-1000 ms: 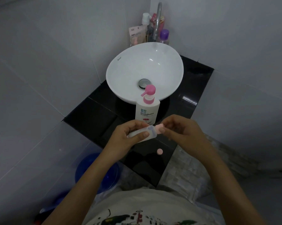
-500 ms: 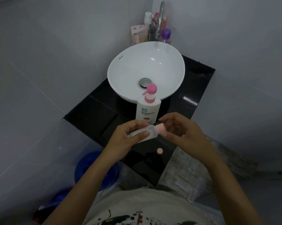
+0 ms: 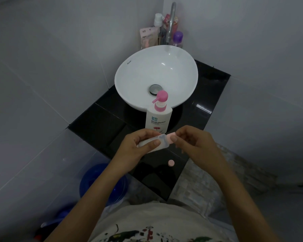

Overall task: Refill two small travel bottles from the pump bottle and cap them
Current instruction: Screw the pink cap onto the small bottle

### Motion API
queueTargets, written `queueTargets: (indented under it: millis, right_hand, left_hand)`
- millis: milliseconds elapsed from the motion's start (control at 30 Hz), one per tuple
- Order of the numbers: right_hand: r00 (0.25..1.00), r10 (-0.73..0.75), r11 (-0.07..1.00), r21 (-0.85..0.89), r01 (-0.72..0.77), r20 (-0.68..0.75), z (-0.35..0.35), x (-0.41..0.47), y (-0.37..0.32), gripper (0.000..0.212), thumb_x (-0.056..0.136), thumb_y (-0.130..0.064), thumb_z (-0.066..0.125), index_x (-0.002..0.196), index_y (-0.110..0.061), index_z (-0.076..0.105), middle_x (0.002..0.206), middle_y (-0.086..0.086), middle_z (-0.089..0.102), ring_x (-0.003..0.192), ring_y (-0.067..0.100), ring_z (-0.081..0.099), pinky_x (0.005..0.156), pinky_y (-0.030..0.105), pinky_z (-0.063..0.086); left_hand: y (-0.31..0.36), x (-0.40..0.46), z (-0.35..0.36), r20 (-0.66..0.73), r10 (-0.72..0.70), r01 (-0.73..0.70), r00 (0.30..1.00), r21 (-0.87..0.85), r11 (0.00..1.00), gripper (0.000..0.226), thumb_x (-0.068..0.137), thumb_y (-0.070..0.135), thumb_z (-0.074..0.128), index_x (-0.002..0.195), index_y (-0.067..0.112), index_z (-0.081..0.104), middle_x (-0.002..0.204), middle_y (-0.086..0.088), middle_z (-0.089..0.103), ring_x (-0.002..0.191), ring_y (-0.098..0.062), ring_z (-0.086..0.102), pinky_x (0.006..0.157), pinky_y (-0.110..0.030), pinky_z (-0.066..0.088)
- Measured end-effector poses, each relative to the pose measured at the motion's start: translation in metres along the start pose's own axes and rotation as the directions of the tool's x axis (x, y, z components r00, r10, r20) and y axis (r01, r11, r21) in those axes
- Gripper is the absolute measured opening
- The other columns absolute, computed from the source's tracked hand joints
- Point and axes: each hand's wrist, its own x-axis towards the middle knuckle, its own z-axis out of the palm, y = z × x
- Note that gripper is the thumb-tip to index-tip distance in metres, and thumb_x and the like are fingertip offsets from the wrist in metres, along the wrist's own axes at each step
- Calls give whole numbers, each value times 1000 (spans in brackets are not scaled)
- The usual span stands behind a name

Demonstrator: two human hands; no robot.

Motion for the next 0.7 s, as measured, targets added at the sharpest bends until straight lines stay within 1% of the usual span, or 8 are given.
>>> queueTargets:
  millis: [67,133,267,400,500,567,633,700]
  right_hand:
    - [999,-35,999,18,34,32,-1,-1,1,23,81,-44,65,99,-31,62,85,-5,68,74,14,65,64,22,55]
    - [998,-51,999,20,50,41,-1,-2,1,18,82,-31,68,99,-28,63,88,-4,68,76,14,65,66,22,55]
    - [1000,17,999,37,-17,-19,2,0,-2,28,74,-53,58,87,-29,65,76,-6,68,67,8,63,61,18,52]
    - [999,-24,999,41,22,35,1,-2,0,19,81,-33,66,99,-27,64,85,-6,68,76,14,66,67,23,56]
    - [1000,28,998,56,-28,-2,3,-2,-4,21,74,-47,61,85,-29,65,77,-8,68,67,4,63,60,14,51]
    - [999,45,996,79,-44,-8,4,-3,-4,31,70,-53,59,88,-29,65,78,-7,68,68,4,64,62,15,53]
    - [999,30,994,105,-32,23,4,-5,-3,33,74,-47,62,100,-26,64,85,-6,69,76,11,67,67,20,57]
    - [999,16,994,110,-21,39,3,-6,-1,19,81,-28,66,100,-25,64,88,-3,69,75,13,66,66,19,56]
  left_hand:
    - [1,0,1,-6,-4,4,1000,-17,1000,28,75,32,61,100,22,67,96,8,68,90,-1,64,71,-17,53]
    - [1,0,0,-9,-11,11,1000,-20,1000,26,75,31,62,99,24,67,95,9,68,89,-1,64,70,-17,53]
    - [-1,0,0,-9,-8,8,1000,3,1000,19,81,23,62,100,22,66,97,9,67,91,0,63,70,-16,53]
    - [2,-1,1,-14,-5,5,1000,-8,1000,25,77,29,62,100,21,67,96,8,68,87,1,63,70,-15,52]
    - [0,-1,0,-20,-6,6,1000,4,1000,18,83,17,62,100,20,66,95,9,67,88,4,63,68,-13,51]
    - [-1,-1,1,-28,-4,4,1000,12,1000,18,85,13,61,101,19,66,95,10,67,88,6,62,68,-12,50]
    - [-1,-2,1,-30,-2,2,1000,12,1000,18,85,13,61,102,17,66,96,10,66,88,6,62,68,-12,50]
    - [-2,-2,2,-26,0,0,1000,13,1000,18,84,14,61,102,17,66,95,9,67,87,5,62,68,-12,50]
